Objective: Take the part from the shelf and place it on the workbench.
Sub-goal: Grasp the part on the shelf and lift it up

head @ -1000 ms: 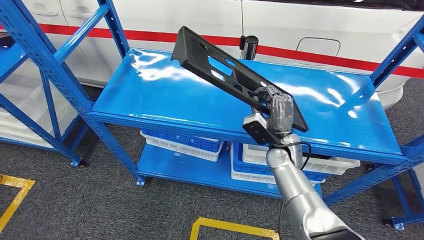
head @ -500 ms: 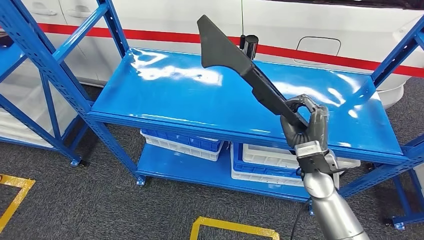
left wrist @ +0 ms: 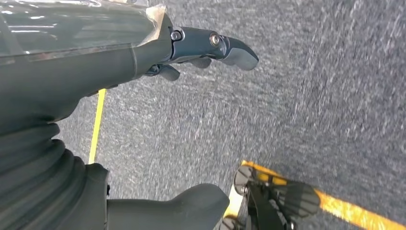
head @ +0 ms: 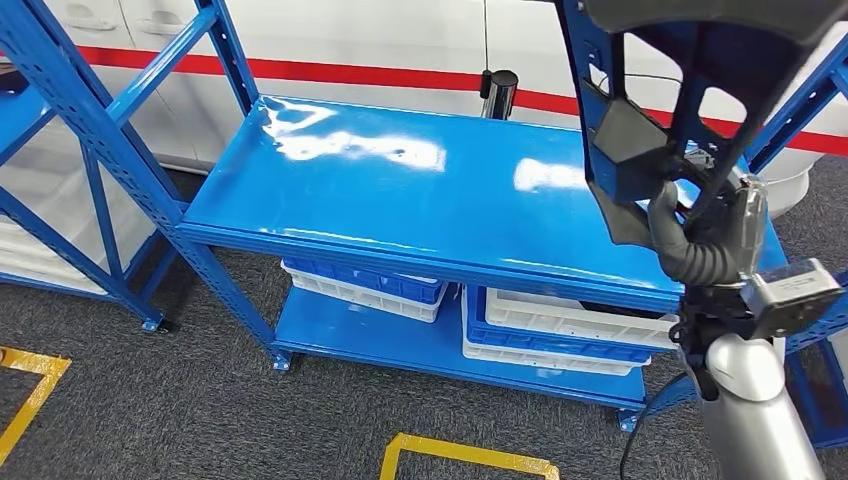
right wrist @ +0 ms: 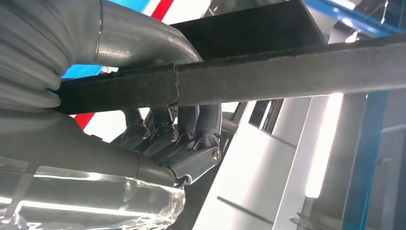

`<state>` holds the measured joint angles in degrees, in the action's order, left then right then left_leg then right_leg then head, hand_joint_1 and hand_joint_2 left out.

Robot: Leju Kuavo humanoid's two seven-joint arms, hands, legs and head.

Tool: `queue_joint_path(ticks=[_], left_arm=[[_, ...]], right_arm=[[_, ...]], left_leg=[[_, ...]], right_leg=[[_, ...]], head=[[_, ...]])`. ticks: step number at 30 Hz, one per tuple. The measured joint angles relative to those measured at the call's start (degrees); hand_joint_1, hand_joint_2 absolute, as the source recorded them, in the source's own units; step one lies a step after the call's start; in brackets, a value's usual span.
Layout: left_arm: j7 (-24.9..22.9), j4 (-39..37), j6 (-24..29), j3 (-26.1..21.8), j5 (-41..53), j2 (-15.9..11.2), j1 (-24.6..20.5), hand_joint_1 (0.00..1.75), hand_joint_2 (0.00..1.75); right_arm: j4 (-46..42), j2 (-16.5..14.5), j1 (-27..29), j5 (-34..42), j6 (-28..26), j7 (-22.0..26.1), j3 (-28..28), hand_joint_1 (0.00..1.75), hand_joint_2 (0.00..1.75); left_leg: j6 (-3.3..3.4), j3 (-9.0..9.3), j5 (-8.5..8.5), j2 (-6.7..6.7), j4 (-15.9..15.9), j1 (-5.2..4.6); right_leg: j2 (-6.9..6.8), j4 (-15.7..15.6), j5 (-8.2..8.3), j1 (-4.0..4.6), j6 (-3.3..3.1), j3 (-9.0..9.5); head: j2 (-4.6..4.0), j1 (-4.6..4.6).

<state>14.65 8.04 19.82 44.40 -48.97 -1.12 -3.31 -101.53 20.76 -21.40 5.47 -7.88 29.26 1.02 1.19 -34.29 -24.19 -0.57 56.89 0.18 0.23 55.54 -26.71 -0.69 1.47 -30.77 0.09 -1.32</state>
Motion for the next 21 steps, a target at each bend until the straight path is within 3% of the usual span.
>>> queue_joint_path(ticks=[6,10,15,21], left_arm=[[-1.16,0.0,-0.18,0.74,-0.16,0.59,-0.04,0.0,1.75],[-1.85,0.0,-0.01,1.53,0.1,0.68,-0.04,0.0,1.75],[-2.13,0.0,-0.49,2.87,0.92,0.68,-0.15,0.0,1.75],[-3.44,0.0,0.63,4.98,2.29,0.38,-0.63,0.0,1.75]], right_arm=[[-4.71,2.78,7.87,2.86,5.32,0.33,3.67,1.75,1.75],[-9.6,3.33,18.31,4.09,8.19,2.63,8.47,1.75,1.75],[-15.85,0.36,31.09,2.34,10.71,5.5,14.43,1.75,1.75],[-18.77,-4.11,38.44,-0.59,11.73,5.79,15.35,1.75,1.75]], left_leg=[[0.13,0.01,-0.11,-0.03,0.01,0.0],[0.24,0.02,-0.2,-0.29,0.02,0.0],[0.17,0.01,-0.39,-0.37,0.0,0.0],[0.15,0.19,-0.46,-0.31,-0.02,0.01]], right_leg=[[-0.05,-0.04,-0.1,-0.01,0.13,0.0],[-0.28,-0.05,-0.25,-0.03,0.33,0.09],[-0.27,-0.04,-0.33,-0.02,0.35,0.08],[-0.22,-0.05,-0.47,-0.02,0.43,0.0]], head=[[0.0,-0.02],[0.0,-0.01],[0.01,-0.02],[0.0,-0.01]])
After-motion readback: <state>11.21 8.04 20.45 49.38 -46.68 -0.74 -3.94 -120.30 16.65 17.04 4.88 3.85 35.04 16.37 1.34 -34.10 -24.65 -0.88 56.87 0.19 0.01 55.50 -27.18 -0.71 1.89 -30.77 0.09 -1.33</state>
